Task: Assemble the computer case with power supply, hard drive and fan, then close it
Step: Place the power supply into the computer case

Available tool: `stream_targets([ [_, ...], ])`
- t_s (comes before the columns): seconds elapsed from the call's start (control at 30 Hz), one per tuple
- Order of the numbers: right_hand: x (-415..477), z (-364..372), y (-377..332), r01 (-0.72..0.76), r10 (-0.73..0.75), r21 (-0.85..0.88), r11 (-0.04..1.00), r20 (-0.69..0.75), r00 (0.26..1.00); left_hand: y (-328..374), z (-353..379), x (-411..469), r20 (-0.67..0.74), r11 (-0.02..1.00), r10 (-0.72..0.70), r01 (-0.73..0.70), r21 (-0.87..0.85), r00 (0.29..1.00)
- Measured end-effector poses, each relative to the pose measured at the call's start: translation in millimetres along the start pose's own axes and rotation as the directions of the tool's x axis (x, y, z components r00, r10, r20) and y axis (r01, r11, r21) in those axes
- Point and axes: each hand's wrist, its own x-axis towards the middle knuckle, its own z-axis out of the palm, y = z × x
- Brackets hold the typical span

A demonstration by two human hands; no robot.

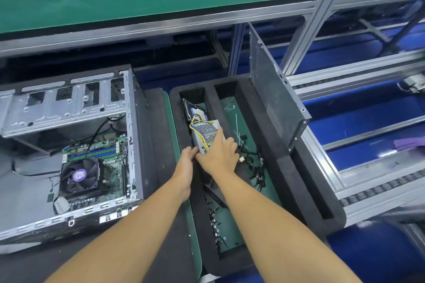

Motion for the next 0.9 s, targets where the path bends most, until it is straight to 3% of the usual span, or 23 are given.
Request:
stream_targets([
  [0.23, -5, -47, -3, -0.051, 0.058, 0.136, 0.989, -0.051, 0.997, 4, 4, -27, -0.010, 0.997, 0.027, -0.027, -0.069, 1.000],
  [0.33, -12, -81, -8, -0.026, 0.060, 0.290, 0.957, -0.111, 0.992, 12, 2, -38, -0.014, 0.993, 0.082, -0.082, -0.083, 0.997],
  [0.4, -18, -105, -12, 0.006, 0.052, 0.498, 0.867, -0.102, 0.993, 23, 4, -51, 0.004, 0.986, 0.124, -0.122, -0.116, 0.992],
  [0.5, -37, -134, -17, 0.045, -0.016, 0.801, 0.597, -0.045, 0.999, 45, 5, -76, 0.004, 0.954, 0.189, -0.182, -0.236, 0.982],
  [0.63, -62, -160, -21, 0.091, -0.157, 0.915, 0.393, -0.030, 0.987, 69, -15, -112, 0.006, 0.876, 0.265, -0.238, -0.419, 0.964],
  [0.9, -110, -172, -67, -0.044, -0.300, 0.957, 0.287, 0.133, 0.945, 133, -101, -161, 0.190, 0.945, 0.249, -0.196, -0.262, 0.950],
])
